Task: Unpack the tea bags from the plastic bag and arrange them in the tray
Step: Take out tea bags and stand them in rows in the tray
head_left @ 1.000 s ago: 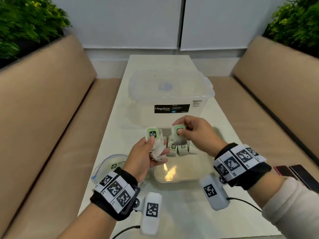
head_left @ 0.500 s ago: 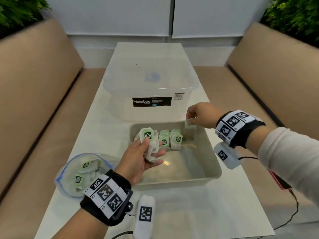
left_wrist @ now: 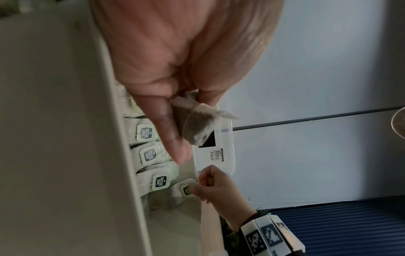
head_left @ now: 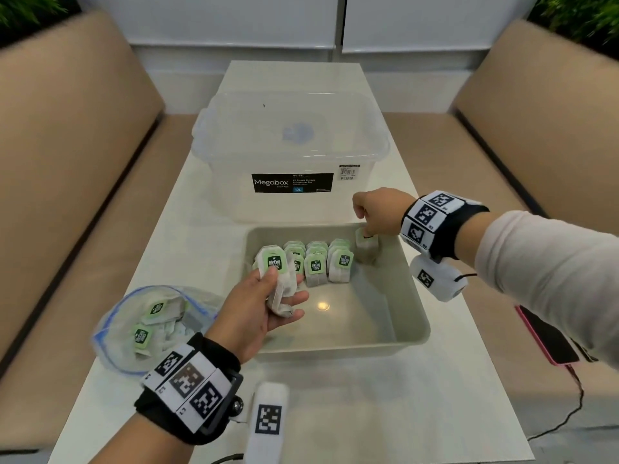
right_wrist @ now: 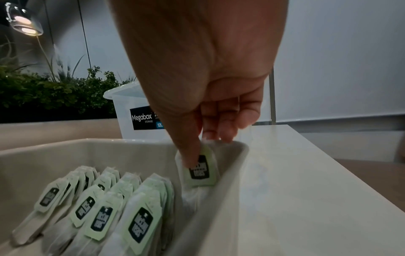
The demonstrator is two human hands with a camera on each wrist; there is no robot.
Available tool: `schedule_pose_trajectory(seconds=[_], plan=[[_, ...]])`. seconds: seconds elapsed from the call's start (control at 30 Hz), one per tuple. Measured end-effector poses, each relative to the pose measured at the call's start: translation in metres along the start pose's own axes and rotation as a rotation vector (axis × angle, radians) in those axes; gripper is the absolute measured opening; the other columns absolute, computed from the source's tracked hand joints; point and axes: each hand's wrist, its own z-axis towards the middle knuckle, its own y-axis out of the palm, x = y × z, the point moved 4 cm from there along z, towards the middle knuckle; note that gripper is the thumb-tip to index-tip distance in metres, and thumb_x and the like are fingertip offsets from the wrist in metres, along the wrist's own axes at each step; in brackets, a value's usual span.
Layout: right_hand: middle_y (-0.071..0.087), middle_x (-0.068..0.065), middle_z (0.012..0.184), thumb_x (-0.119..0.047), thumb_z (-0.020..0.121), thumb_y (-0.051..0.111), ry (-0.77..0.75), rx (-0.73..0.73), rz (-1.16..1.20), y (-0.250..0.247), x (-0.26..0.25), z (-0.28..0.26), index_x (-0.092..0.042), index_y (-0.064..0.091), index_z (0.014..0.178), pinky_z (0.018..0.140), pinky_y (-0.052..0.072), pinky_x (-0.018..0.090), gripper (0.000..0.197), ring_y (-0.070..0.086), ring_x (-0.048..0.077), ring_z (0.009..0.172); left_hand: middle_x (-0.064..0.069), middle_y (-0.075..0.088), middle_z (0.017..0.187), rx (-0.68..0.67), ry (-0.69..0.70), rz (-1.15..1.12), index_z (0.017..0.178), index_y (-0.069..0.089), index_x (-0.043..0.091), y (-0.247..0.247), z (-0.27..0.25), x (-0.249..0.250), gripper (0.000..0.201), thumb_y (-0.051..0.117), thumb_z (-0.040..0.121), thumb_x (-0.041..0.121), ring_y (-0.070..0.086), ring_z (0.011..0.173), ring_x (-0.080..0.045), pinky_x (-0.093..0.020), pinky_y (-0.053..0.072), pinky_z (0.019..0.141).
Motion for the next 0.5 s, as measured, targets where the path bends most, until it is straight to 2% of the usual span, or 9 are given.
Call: schedule_pose_trajectory(seconds=[0.07,0.17,0.23,0.37,0.43,0.5], plan=[[0.061,0.006,0.105,-0.023,0.082,0.068,0.004,-0.034,-0.029,0.003,-0.002,0.002,-0.014,0.05,0.109,0.069,0.039,0.028,0.033,0.048,0.022,0.083,-0.008,0.07,0.101,0.003,-0.004,0.011,0.113,0.054,0.013,0.0,0.001,-0.001,0.026,0.037,0.099,0.027,0.071,0.075,-0.016,-0.029,0.059,0.057],[0.059,0.007,0.112,-0.028,0.086,0.064,-0.003,-0.094,-0.106,0.005,-0.005,0.001,-0.013,0.051,0.119,0.07,0.036,0.028,0.038,0.048,0.022,0.088,-0.007,0.07,0.102,0.006,-0.004,0.024,0.113,0.054,0.014,-0.001,0.001,-0.002,0.026,0.036,0.1,0.027,0.071,0.075,-0.016,-0.029,0.059,0.058],[0.059,0.007,0.116,-0.033,0.089,0.06,0.002,-0.151,-0.151,0.005,-0.005,0.002,-0.012,0.052,0.121,0.072,0.036,0.027,0.039,0.052,0.023,0.095,-0.007,0.07,0.102,0.005,-0.004,0.03,0.111,0.054,0.015,-0.001,0.001,-0.002,0.025,0.036,0.1,0.027,0.071,0.076,-0.016,-0.029,0.059,0.058],[0.06,0.007,0.118,-0.038,0.091,0.055,0.0,-0.245,-0.256,0.01,-0.004,0.006,-0.009,0.055,0.12,0.076,0.039,0.029,0.041,0.053,0.023,0.095,-0.006,0.071,0.101,0.002,0.003,0.042,0.108,0.056,0.017,-0.001,0.002,-0.002,0.024,0.036,0.1,0.027,0.071,0.077,-0.017,-0.029,0.059,0.059],[0.062,0.007,0.117,-0.041,0.091,0.053,-0.01,-0.264,-0.297,0.015,-0.002,0.01,-0.009,0.057,0.119,0.081,0.043,0.031,0.043,0.057,0.025,0.105,-0.006,0.071,0.102,-0.002,0.007,0.044,0.109,0.056,0.017,0.0,0.002,-0.001,0.025,0.036,0.099,0.027,0.071,0.077,-0.017,-0.029,0.059,0.058],[0.063,0.007,0.116,-0.044,0.091,0.052,-0.012,-0.275,-0.312,0.019,0.002,0.011,-0.009,0.059,0.118,0.085,0.045,0.032,0.044,0.059,0.026,0.106,-0.007,0.07,0.103,0.003,0.008,0.044,0.111,0.056,0.016,-0.001,0.002,-0.002,0.026,0.036,0.099,0.027,0.071,0.077,-0.017,-0.028,0.058,0.057]])
